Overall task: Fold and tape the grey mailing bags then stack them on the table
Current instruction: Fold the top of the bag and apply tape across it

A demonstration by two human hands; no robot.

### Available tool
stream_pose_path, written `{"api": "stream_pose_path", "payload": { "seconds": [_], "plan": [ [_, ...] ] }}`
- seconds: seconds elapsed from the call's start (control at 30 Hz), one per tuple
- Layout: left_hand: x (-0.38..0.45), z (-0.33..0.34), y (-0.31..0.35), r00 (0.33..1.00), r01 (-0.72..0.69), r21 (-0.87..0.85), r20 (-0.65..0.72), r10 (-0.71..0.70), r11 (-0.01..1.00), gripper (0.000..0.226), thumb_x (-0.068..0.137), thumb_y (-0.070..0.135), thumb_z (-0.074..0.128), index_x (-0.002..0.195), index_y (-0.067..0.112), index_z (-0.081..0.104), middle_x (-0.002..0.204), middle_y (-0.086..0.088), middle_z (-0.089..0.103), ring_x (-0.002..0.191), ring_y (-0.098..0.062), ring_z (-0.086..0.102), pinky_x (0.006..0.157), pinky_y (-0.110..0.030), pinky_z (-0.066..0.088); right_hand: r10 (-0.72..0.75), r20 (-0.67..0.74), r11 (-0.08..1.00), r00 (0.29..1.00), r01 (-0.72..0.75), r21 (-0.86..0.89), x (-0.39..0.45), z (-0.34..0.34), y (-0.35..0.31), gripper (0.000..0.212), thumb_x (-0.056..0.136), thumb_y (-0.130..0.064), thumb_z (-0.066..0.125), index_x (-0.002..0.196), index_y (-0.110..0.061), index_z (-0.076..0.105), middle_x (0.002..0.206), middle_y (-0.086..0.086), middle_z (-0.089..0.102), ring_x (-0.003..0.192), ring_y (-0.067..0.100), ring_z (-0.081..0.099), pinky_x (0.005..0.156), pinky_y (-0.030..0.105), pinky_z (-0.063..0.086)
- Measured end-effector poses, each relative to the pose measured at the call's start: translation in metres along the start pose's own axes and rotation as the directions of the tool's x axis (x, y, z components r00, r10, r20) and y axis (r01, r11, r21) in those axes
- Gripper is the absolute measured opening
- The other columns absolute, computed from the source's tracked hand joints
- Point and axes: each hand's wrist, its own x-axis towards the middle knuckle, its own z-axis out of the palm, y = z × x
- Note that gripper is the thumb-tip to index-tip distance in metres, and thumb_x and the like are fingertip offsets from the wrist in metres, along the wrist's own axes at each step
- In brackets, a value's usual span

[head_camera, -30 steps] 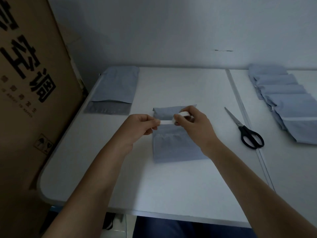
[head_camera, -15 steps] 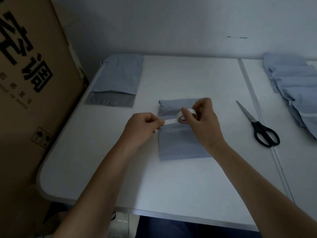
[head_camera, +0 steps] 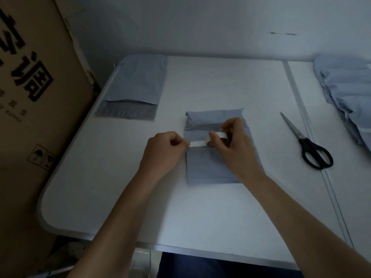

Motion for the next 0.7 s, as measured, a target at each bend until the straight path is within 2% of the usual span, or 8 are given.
{"api": "stream_pose_path", "payload": {
  "seconds": [0.1, 0.37, 0.57, 0.7],
  "plan": [
    [0.0020, 0.0017, 0.0008, 1.000, -0.016, 0.039, 0.001, 0.016, 0.999, 0.019, 0.088, 0.036, 0.065, 0.078, 0.020, 0.068, 0.071, 0.012, 0.064, 0.067, 0.000, 0.058, 0.057, -0.013, 0.039, -0.008, -0.003, 1.000, 1.000, 0.008, -0.030, -0.0004, 0.0008, 0.0007, 0.030, 0.088, -0.036, 0.064, 0.099, -0.020, 0.041, 0.084, 0.002, 0.060, 0.077, 0.013, 0.070, 0.069, 0.034, 0.053],
    [0.0064, 0.0015, 0.0022, 0.999, -0.005, 0.093, 0.034, 0.002, 0.996, 0.020, 0.087, 0.036, 0.065, 0.073, 0.022, 0.065, 0.070, 0.010, 0.062, 0.067, -0.001, 0.056, 0.056, -0.018, 0.040, -0.024, 0.000, 0.999, 1.000, 0.024, -0.042, -0.0003, 0.0019, 0.0012, 0.028, 0.089, -0.034, 0.064, 0.096, -0.018, 0.042, 0.080, 0.004, 0.063, 0.075, 0.007, 0.070, 0.068, 0.036, 0.053],
    [0.0093, 0.0026, 0.0016, 0.998, 0.002, 0.134, 0.060, -0.010, 0.991, 0.019, 0.087, 0.037, 0.064, 0.075, 0.023, 0.064, 0.074, 0.009, 0.064, 0.070, -0.005, 0.058, 0.062, -0.021, 0.044, -0.040, 0.000, 0.998, 0.999, 0.040, -0.045, 0.0009, 0.0032, 0.0062, 0.031, 0.084, -0.047, 0.061, 0.093, -0.025, 0.040, 0.077, 0.004, 0.059, 0.078, 0.019, 0.069, 0.066, 0.034, 0.051],
    [0.0097, 0.0039, 0.0025, 0.999, -0.015, 0.175, 0.053, 0.006, 0.984, 0.018, 0.088, 0.036, 0.063, 0.077, 0.022, 0.064, 0.073, 0.012, 0.061, 0.070, -0.005, 0.058, 0.062, -0.023, 0.045, -0.064, 0.005, 0.996, 0.998, 0.064, -0.056, 0.0014, 0.0033, 0.0089, 0.034, 0.083, -0.050, 0.061, 0.094, -0.025, 0.040, 0.078, 0.000, 0.056, 0.079, 0.019, 0.069, 0.064, 0.028, 0.049]
  ]
}}
